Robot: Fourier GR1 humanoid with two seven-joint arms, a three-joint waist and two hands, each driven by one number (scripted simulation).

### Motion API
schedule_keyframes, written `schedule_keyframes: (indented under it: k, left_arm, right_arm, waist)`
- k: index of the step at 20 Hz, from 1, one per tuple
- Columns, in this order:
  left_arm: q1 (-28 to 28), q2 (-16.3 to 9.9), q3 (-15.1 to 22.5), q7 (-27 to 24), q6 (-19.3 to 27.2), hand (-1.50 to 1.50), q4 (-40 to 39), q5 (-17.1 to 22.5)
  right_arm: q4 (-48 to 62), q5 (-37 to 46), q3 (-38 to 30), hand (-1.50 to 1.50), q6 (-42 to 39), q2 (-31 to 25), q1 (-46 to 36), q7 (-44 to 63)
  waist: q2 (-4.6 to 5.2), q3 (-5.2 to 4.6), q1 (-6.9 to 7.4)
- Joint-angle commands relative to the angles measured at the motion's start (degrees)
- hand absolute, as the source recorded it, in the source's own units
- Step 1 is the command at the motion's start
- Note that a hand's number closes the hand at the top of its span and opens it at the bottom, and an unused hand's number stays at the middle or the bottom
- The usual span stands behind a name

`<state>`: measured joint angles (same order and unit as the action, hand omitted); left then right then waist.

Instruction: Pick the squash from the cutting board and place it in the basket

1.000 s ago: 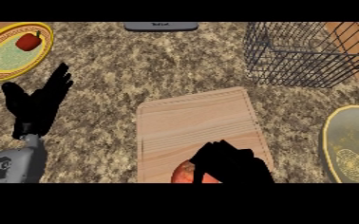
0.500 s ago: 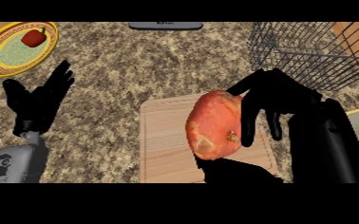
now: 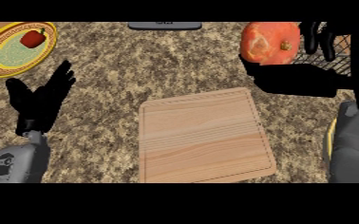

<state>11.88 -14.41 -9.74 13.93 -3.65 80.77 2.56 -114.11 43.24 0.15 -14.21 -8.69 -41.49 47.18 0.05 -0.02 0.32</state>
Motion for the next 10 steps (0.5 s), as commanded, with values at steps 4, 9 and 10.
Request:
schedule_keyframes:
  k: [4, 9, 10]
  left_arm:
    - [-0.9, 1.6, 0.3, -4.5, 0.3, 0.00, -3.0, -1.3]
    - [0.6, 1.5, 1.1, 0.2, 0.5, 0.00, -0.1, -1.2]
    - [0.0, 0.4, 0.0, -1.6, -0.2, 0.00, -0.9, -1.0]
  right_arm:
    - [9.8, -2.5, -6.0, 1.50, 3.6, -5.0, 4.0, -13.3]
    - [21.3, -6.8, -12.5, 1.50, 7.4, -7.4, 1.2, -22.2]
    - [22.7, -6.5, -12.9, 1.50, 9.1, -7.8, 4.5, -26.0]
  waist:
    - [0.02, 0.01, -0.21]
    - [0.09, 0.04, 0.15]
    - [0.10, 0.04, 0.08]
